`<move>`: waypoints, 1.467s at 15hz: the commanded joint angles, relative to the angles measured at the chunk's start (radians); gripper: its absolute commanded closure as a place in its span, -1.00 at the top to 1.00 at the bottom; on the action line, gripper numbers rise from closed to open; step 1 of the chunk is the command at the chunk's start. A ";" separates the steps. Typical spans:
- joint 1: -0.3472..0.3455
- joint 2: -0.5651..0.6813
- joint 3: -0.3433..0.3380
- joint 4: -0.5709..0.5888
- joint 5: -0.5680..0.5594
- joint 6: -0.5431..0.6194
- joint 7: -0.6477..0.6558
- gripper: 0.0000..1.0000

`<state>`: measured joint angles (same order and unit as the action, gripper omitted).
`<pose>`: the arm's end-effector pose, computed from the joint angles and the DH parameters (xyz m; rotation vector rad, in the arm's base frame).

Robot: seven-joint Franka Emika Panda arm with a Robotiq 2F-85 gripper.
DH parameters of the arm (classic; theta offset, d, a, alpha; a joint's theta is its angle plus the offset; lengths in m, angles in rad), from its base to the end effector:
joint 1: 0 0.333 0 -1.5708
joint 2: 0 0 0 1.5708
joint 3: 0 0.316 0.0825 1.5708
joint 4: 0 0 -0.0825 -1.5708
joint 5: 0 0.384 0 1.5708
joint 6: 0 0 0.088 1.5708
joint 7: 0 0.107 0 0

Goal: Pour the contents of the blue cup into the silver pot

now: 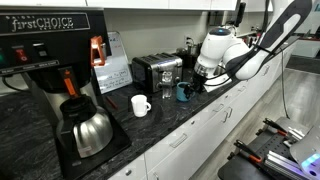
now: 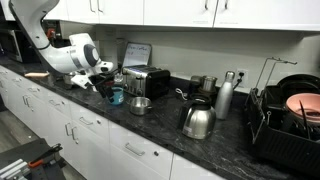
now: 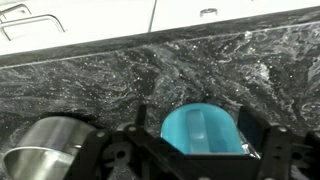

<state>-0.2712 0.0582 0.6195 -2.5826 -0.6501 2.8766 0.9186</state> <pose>0.4187 0.1908 0.2635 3.0754 0.0506 0.4989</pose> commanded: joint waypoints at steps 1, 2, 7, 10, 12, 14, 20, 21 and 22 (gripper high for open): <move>0.003 0.021 -0.013 0.013 -0.056 0.019 0.052 0.24; 0.002 0.018 -0.015 0.014 -0.066 0.018 0.063 0.06; 0.002 0.021 -0.019 0.017 -0.103 0.018 0.104 -0.62; 0.001 0.024 -0.018 0.016 -0.114 0.024 0.118 -1.00; -0.001 0.022 -0.018 0.014 -0.109 0.031 0.117 -0.91; -0.004 0.020 -0.019 0.011 -0.105 0.034 0.113 -0.91; -0.011 0.011 -0.016 0.014 -0.068 0.084 0.078 -0.91; -0.011 0.013 -0.010 0.016 -0.043 0.089 0.066 -0.91; -0.011 0.013 -0.008 0.018 -0.029 0.089 0.058 -0.91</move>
<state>-0.2732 0.0626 0.6073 -2.5735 -0.7145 2.9339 1.0115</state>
